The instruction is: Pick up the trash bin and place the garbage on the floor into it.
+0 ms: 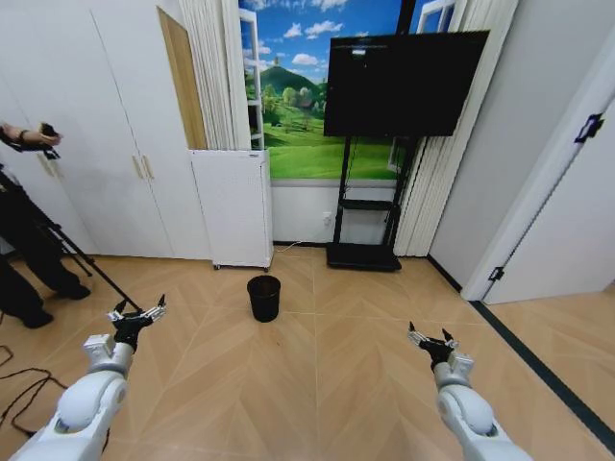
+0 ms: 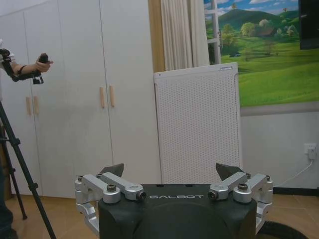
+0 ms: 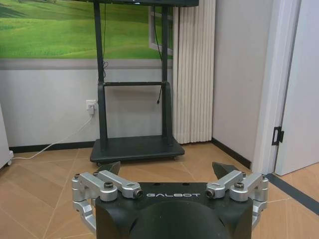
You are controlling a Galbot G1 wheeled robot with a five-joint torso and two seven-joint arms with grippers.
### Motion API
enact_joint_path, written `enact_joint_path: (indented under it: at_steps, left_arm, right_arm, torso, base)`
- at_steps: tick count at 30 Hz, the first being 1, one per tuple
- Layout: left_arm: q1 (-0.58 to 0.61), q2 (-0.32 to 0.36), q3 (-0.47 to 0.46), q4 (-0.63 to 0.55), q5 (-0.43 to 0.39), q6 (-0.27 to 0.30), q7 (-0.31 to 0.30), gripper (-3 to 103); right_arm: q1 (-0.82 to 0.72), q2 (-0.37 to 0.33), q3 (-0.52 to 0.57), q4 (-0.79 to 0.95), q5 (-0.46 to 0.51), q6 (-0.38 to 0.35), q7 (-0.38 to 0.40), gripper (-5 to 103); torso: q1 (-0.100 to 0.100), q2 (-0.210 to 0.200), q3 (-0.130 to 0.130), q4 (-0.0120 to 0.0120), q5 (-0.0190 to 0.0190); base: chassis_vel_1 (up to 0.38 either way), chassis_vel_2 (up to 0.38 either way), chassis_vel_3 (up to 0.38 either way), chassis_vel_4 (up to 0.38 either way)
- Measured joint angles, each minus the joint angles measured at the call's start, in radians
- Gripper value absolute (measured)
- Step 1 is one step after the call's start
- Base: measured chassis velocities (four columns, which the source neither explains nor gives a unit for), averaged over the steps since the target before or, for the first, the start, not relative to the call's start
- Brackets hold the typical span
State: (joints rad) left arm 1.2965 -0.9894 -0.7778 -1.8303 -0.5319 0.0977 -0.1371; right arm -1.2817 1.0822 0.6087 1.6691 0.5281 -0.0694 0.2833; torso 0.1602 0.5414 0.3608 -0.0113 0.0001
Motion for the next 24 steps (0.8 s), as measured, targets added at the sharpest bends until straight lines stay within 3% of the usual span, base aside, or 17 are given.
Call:
enact_joint_path:
  at_steps: [24]
  left_arm:
    - [0.000, 0.000, 0.000, 0.000, 0.000, 0.000, 0.000, 100]
  right_arm:
    - [0.000, 0.000, 0.000, 0.000, 0.000, 0.000, 0.000, 100]
  torso:
    - [0.009, 0.024, 0.015, 0.0000, -0.0002]
  base:
    - [-0.004, -0.002, 0.002, 0.000]
